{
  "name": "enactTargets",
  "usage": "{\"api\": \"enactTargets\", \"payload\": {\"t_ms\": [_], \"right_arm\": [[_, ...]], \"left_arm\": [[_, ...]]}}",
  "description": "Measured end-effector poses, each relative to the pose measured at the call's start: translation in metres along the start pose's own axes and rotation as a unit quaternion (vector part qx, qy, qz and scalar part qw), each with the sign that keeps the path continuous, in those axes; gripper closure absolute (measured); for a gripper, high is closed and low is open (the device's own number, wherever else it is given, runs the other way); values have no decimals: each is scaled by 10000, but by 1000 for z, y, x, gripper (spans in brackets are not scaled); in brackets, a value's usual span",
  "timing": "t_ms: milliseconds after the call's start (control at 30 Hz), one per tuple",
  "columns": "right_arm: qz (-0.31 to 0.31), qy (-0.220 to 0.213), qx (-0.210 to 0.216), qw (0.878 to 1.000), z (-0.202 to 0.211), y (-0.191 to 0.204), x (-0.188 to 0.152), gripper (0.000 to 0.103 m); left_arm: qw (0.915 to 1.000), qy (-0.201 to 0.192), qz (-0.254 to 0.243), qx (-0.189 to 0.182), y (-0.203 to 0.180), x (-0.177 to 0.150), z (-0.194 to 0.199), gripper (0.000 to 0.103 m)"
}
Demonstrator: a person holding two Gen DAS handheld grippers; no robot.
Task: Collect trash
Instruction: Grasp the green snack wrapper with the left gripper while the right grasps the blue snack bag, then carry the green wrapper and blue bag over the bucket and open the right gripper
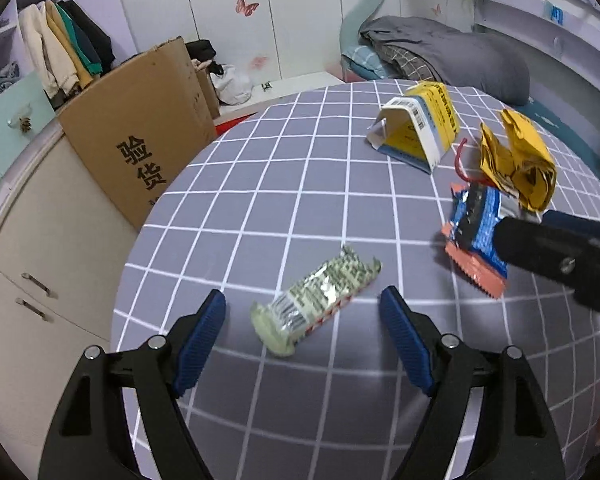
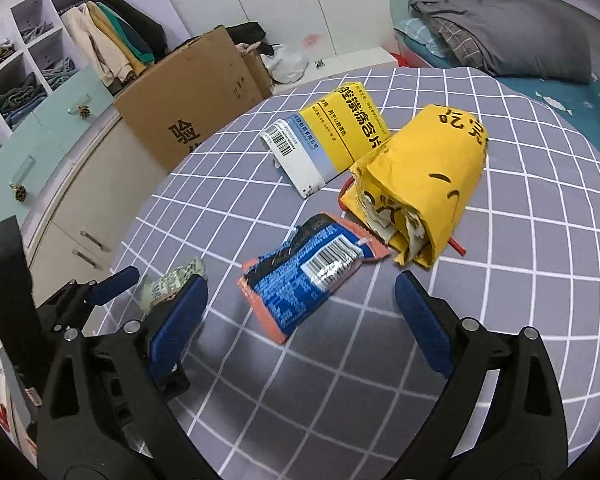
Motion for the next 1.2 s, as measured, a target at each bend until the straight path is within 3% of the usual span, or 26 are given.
{"api": "enactTargets", "payload": {"t_ms": [67, 100, 167, 333, 433, 500, 633, 667, 700, 1000, 1200], "right_arm": [[-19, 31, -24, 10000, -5, 1, 2, 10], [-22, 44, -46, 10000, -7, 1, 4, 10], [-54, 64, -98, 9999, -12, -1, 7, 10], [-82, 86, -293, 9995, -23, -1, 12, 10], [22, 120, -479, 9988, -27, 2, 14, 11], [144, 145, -643, 9977, -28, 4, 13, 17], [554, 191, -1060, 9926, -29, 8, 12, 41], [589, 200, -1081, 9922, -29, 10, 11, 55], [617, 203, -1093, 9919, -29, 10, 11, 60], [851, 4, -795, 9932, -3, 37, 5, 63], [1097, -208, -223, 9935, 24, 84, 5, 63]], "left_arm": [[9995, 44, 160, -274, 2, 3, -3, 44], [9990, 63, 226, -378, 2, 3, -3, 48], [9987, 16, 311, -395, 7, 5, -3, 66], [9976, -31, 595, -339, 17, 7, -3, 84], [9949, -47, 952, -331, 31, 6, -1, 86], [9928, -79, 1162, -286, 40, 5, 1, 86], [9866, -140, 1601, -278, 61, 1, 8, 87], [9855, -145, 1661, -300, 64, -1, 10, 87], [9840, -157, 1743, -324, 68, -4, 14, 87], [9686, -273, 2416, -528, 100, -19, 46, 87], [9599, -469, 2697, -605, 125, -28, 75, 87]]}}
Point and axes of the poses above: each gripper's, at about its wrist camera, not at the fingertips, and z roughly against the way its jaws point, y to its left, x to its top, the point moved 5 cm from there along -z, roughly the way its jaws point, and after that the axes turned 12 degrees about z, right-handed, at the moved point
